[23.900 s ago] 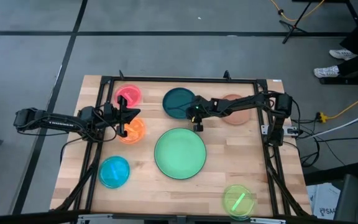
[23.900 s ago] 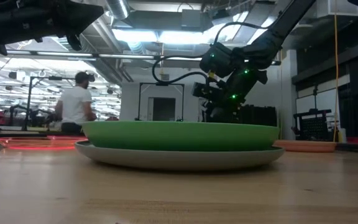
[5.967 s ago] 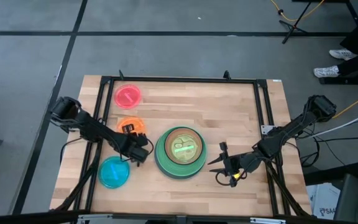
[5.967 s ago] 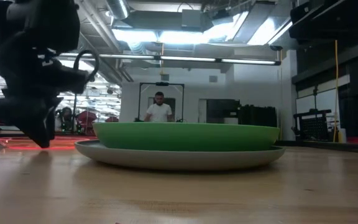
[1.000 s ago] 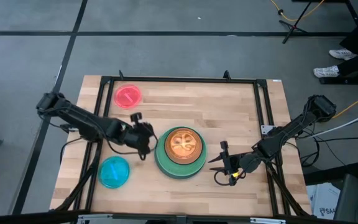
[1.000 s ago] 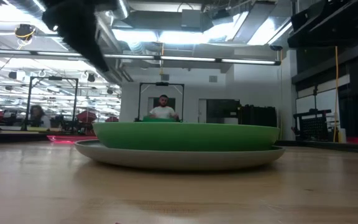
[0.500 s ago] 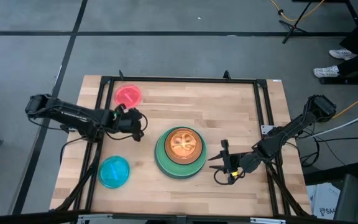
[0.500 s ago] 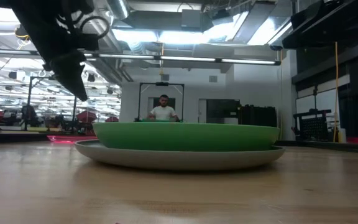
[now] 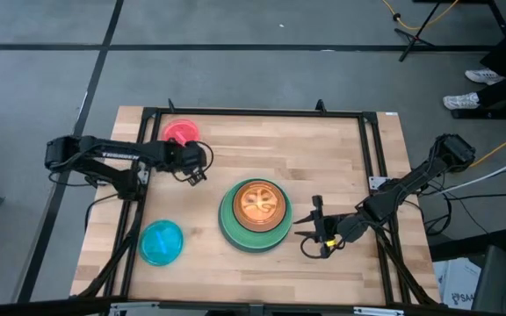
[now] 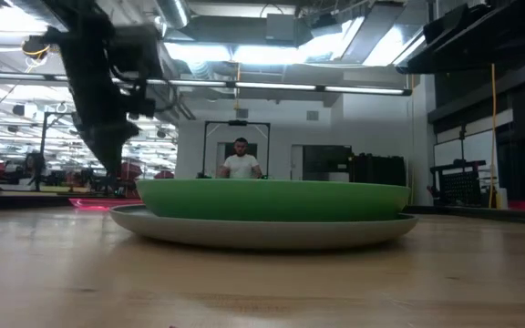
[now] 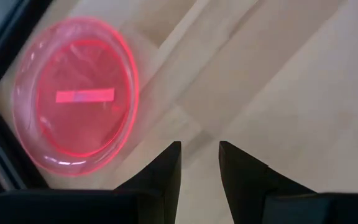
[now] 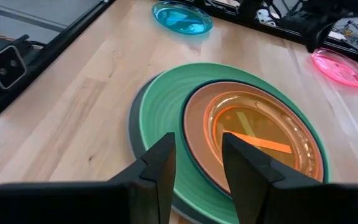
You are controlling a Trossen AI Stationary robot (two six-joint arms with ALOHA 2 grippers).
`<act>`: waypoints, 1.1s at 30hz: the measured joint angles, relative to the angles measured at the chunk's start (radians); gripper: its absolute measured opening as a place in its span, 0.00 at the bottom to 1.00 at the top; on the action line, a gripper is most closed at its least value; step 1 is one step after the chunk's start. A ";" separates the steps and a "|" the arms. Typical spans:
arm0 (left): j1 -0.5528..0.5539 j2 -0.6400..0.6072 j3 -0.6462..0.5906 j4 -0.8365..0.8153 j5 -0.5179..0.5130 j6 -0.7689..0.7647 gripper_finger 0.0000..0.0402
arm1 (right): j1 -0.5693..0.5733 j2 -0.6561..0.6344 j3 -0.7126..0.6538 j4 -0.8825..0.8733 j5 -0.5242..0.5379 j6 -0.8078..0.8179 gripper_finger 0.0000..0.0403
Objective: Stack plastic plates
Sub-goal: Stack the pink plate on top of the orange plate
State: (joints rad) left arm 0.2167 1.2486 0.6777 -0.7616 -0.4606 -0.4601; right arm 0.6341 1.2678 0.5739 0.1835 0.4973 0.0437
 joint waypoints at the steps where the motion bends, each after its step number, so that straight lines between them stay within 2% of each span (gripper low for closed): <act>1: 0.026 0.014 0.000 0.000 0.011 0.015 0.25 | -0.003 0.000 0.000 -0.001 0.000 0.000 0.31; 12: 0.217 0.161 0.019 0.019 0.063 0.160 0.25 | -0.009 0.000 0.000 -0.002 -0.009 0.002 0.31; 22: 0.283 0.260 0.046 0.093 0.003 0.236 0.25 | -0.008 0.000 0.000 -0.009 -0.009 0.003 0.31; 26: 0.300 0.287 0.046 0.111 -0.050 0.270 0.25 | -0.008 0.000 0.000 -0.010 -0.009 0.003 0.31; 33: 0.343 0.320 0.046 0.170 -0.045 0.317 0.25 | -0.008 0.000 0.000 -0.013 -0.009 0.004 0.31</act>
State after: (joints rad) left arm 0.5594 1.5684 0.7235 -0.5921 -0.5059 -0.1433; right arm 0.6262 1.2678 0.5739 0.1703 0.4885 0.0479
